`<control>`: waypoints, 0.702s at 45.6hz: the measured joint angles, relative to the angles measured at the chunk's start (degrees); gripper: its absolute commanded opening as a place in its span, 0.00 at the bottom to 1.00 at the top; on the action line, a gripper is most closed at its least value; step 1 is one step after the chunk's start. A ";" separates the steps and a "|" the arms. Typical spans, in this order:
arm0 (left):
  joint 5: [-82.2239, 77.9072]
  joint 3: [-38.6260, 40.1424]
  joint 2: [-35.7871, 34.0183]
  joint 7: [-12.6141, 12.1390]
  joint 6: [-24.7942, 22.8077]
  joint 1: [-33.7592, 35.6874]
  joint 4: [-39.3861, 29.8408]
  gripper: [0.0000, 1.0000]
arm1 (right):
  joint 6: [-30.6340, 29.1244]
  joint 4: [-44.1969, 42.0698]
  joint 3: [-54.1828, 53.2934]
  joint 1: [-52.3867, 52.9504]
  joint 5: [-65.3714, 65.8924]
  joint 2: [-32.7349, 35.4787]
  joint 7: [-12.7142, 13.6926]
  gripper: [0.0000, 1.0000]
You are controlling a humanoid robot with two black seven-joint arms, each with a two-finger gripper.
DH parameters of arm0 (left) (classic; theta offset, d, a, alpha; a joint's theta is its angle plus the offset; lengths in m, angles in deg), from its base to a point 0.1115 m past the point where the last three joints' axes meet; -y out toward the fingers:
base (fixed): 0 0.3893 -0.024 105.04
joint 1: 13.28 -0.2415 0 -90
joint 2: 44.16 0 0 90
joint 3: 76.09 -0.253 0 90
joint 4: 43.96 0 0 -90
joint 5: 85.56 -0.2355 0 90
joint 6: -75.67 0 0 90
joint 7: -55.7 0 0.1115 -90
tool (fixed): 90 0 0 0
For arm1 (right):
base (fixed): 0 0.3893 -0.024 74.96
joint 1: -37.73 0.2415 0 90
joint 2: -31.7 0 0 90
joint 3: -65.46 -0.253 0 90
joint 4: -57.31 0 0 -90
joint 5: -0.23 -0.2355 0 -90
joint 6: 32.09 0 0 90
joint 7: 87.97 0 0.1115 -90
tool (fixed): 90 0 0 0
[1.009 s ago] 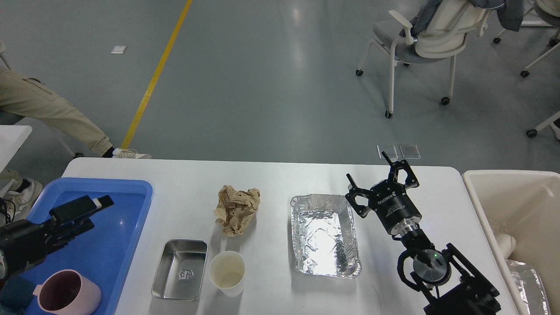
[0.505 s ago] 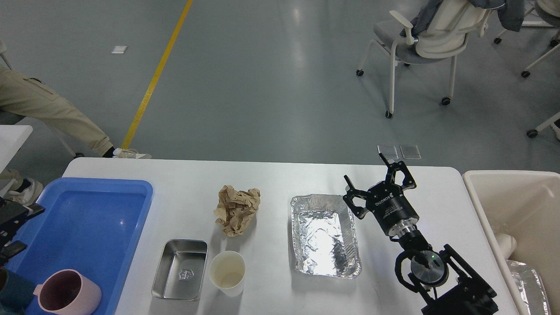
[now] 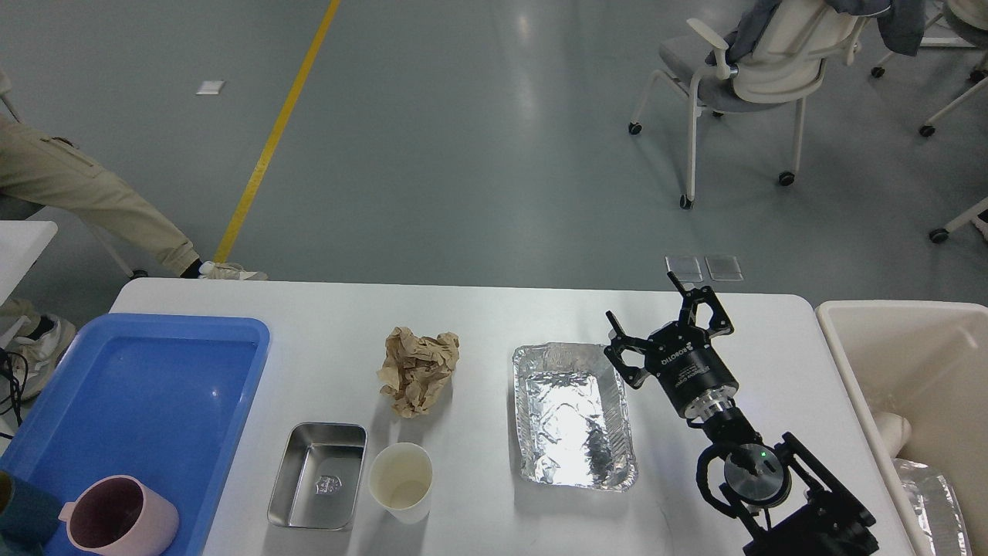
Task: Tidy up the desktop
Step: 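Release the mug and withdraw the left gripper, then reach the left gripper to the small steel tray and grasp its edge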
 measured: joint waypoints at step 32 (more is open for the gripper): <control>-58.98 2.79 21.30 1.44 -8.24 12.54 21.69 0.97 | -0.09 0.00 -0.04 0.25 -0.04 -0.09 -0.04 1.00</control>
